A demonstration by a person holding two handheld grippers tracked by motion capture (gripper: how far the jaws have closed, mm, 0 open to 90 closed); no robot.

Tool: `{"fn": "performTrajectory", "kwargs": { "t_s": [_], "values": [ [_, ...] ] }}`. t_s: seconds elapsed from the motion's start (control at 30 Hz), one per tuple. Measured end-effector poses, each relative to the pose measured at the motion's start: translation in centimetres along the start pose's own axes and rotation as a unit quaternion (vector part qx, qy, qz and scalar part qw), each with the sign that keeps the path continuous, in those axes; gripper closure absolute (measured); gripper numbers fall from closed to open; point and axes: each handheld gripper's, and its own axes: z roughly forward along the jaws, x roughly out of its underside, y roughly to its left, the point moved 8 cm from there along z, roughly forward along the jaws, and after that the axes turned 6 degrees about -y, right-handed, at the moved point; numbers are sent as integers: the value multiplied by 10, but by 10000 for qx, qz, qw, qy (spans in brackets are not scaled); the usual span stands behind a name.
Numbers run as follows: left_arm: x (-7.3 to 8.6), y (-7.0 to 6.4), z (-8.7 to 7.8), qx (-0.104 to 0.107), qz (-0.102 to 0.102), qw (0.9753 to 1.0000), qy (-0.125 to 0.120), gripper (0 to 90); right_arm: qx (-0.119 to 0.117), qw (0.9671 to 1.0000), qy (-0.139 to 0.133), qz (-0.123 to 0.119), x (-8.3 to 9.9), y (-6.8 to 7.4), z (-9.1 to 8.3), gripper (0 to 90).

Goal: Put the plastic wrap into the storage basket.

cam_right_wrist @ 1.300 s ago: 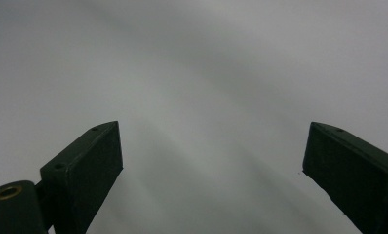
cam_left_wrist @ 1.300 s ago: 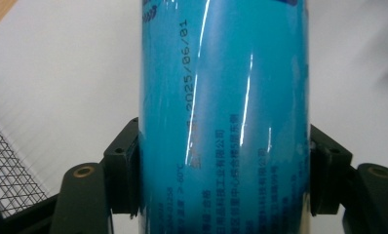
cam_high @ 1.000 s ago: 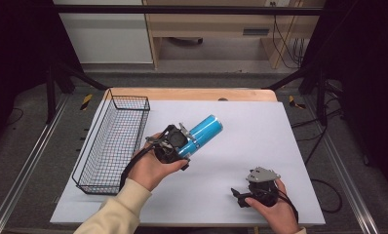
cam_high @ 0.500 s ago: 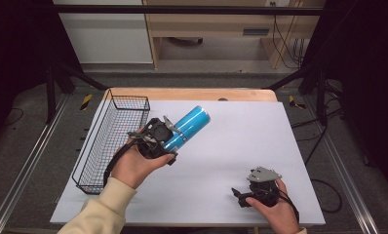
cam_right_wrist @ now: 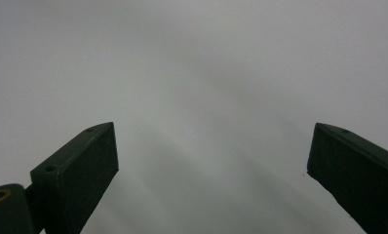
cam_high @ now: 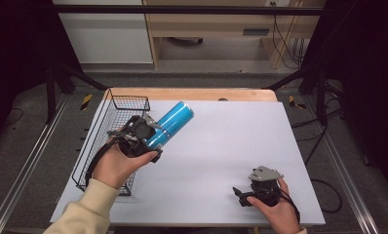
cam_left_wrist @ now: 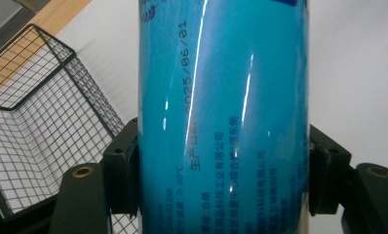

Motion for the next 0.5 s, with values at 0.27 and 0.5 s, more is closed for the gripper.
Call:
{"fn": "performTrajectory", "kwargs": {
  "t_s": [0.27,0.5],
  "values": [
    [12,14,-5,-103,-130,9999,26,318,6,10000,17,15,1,0,0,53],
    [23,26,-9,-190,-243,9995,38,318,-11,10000,5,-20,1,0,0,52]
  ]
}}
